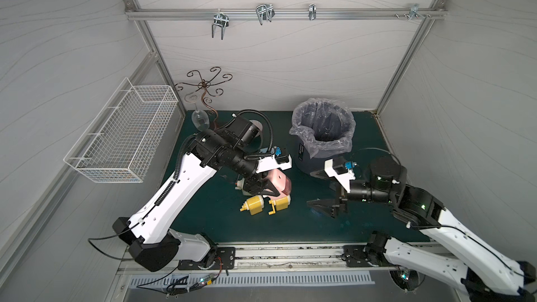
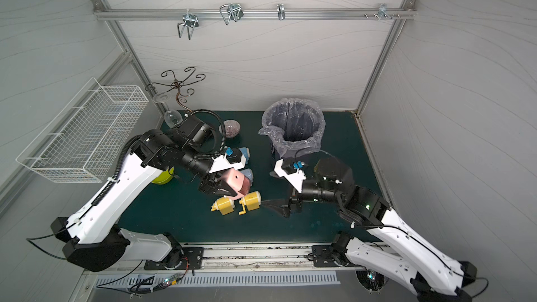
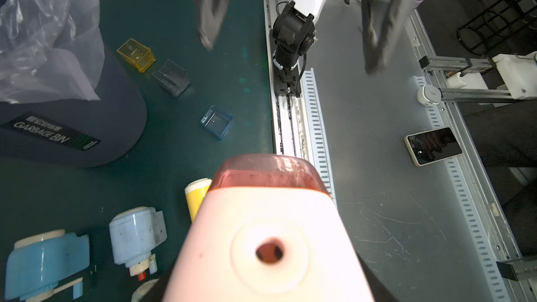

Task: Take out the pencil sharpener tray and clean the shavings
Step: Open the container of the pencil sharpener.

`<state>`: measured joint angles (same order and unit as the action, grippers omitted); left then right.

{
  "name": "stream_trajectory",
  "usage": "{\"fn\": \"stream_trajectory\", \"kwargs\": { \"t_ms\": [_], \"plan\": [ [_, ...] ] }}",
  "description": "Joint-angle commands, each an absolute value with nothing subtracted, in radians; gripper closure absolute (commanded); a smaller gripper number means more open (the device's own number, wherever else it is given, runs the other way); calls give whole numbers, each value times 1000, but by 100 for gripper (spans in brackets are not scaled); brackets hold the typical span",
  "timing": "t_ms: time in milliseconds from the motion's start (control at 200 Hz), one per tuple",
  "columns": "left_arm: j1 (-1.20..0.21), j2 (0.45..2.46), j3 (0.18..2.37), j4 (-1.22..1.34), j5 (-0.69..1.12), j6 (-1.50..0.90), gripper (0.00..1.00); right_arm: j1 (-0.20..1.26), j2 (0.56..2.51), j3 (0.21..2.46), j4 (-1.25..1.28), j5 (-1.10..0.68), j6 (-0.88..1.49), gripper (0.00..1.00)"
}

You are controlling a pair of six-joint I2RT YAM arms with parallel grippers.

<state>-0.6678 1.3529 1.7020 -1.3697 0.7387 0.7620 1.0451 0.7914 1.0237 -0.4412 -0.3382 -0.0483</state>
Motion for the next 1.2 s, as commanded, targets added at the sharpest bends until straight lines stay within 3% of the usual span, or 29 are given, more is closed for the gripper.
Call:
{"fn": "stream_trajectory", "kwargs": {
  "t_ms": [0,455,790,946,1196],
  "plan": [
    [-689,1316,1697,-1302,793,716,100,1164,828,1043,-391,-103,-101,1],
    [-753,1330,1705,-1335,714,693,100,1134,893,1013,-263,-206,-16,1],
    [-760,1330,1700,-1336,680,693,100,1055,913,1005,-253,-400,31,15],
    [-761,1329,1704,-1342,676,698,100,1055,934,999,-245,-488,51,17],
    [-760,1336,1704,-1356,678,693,100,1069,924,965,-219,-435,44,18]
  ]
}}
